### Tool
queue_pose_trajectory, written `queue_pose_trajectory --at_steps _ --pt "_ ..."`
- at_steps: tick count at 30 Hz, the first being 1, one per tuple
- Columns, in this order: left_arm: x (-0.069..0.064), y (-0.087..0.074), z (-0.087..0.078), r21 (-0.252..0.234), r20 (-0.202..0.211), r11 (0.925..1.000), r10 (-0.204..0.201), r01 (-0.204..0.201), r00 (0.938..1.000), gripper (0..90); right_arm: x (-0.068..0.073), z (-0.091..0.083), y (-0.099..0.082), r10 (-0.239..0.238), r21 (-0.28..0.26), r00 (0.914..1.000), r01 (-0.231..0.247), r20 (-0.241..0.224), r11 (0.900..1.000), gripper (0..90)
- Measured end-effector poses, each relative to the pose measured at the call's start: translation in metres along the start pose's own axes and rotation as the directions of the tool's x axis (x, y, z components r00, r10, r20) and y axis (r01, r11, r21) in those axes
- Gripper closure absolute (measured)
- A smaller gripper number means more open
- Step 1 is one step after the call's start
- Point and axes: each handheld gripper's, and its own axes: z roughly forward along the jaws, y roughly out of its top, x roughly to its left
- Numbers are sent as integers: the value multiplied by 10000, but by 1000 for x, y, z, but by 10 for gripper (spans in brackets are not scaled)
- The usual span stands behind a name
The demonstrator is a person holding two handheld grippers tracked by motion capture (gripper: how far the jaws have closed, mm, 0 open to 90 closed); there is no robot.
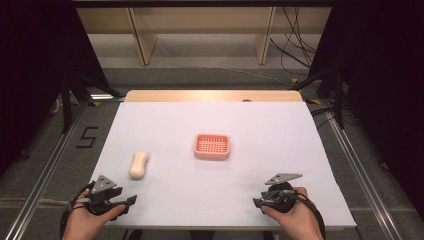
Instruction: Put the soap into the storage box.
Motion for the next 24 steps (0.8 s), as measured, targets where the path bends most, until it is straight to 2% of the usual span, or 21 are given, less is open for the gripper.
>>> queue_pose_trajectory --at_steps 2,3,4,5,6,7,8,9,10,11,13,14,15,16,17,18,19,20,21,22,24 --pt "1 5 2 163 -17 9998 -109 109 9999 373 0 1 -1 -130 79 9999 129 61 9999 638" --pt "2 8 2 189 -116 9998 -111 113 9999 373 2 -1 -1 -71 427 9999 66 119 9991 648" --pt "1 10 3 155 -302 9995 -270 275 9992 372 3 -1 -2 60 526 9998 -71 204 9986 652" --pt "3 14 3 400 -315 9991 -148 161 9994 372 3 -2 -3 122 533 9998 -131 167 9985 653" --pt "3 14 3 400 -315 9991 -148 161 9994 372 3 -2 -3 122 533 9998 -131 167 9985 653" --pt "3 19 5 309 -362 9986 -406 418 9985 372 3 -3 -4 264 534 9996 -268 83 9982 656" --pt "5 28 5 400 -466 9980 -476 495 9978 372 0 -3 -6 437 534 9990 -438 32 9976 654" --pt "5 28 5 400 -466 9980 -476 495 9978 370 0 -3 -6 437 534 9990 -438 32 9976 654" --pt "6 34 7 532 -523 9970 -543 571 9972 370 0 -4 -7 390 516 9992 -395 118 9979 652" --pt "11 47 8 1052 -616 9932 -433 496 9972 370 -2 -4 -9 588 643 9982 -595 129 9962 650" --pt "14 58 11 1302 -684 9895 -538 624 9962 369 -3 -4 -10 565 564 9983 -570 107 9968 649" --pt "14 58 11 1302 -684 9895 -538 624 9962 370 -3 -4 -10 565 564 9983 -570 107 9968 649" --pt "17 66 14 1470 -687 9862 -668 763 9954 370 -3 -5 -10 594 579 9982 -598 76 9965 649" --pt "20 72 17 1622 -727 9831 -742 852 9946 369 -1 -5 -10 903 621 9959 -905 50 9940 648" --pt "21 77 19 1778 -788 9793 -835 964 9934 368 -3 -5 -9 776 622 9970 -778 65 9950 647" --pt "26 88 24 2049 -888 9714 -1037 1201 9906 367 -5 -3 -9 667 523 9977 -670 76 9964 645" --pt "28 93 28 2068 -914 9680 -1256 1422 9879 367 -4 -3 -9 822 645 9966 -823 37 9945 644" --pt "31 99 31 2256 -909 9641 -1226 1403 9883 365 -4 -2 -10 789 636 9969 -792 79 9948 644" --pt "31 99 31 2256 -909 9641 -1226 1403 9883 364 -4 -2 -10 789 636 9969 -792 79 9948 644" --pt "32 105 34 2388 -977 9596 -1288 1489 9869 362 -4 -1 -10 779 821 9970 -779 31 9936 642" --pt "37 116 42 2761 -1070 9495 -1237 1490 9865 361 -4 -1 -10 765 811 9971 -763 17 9938 639"
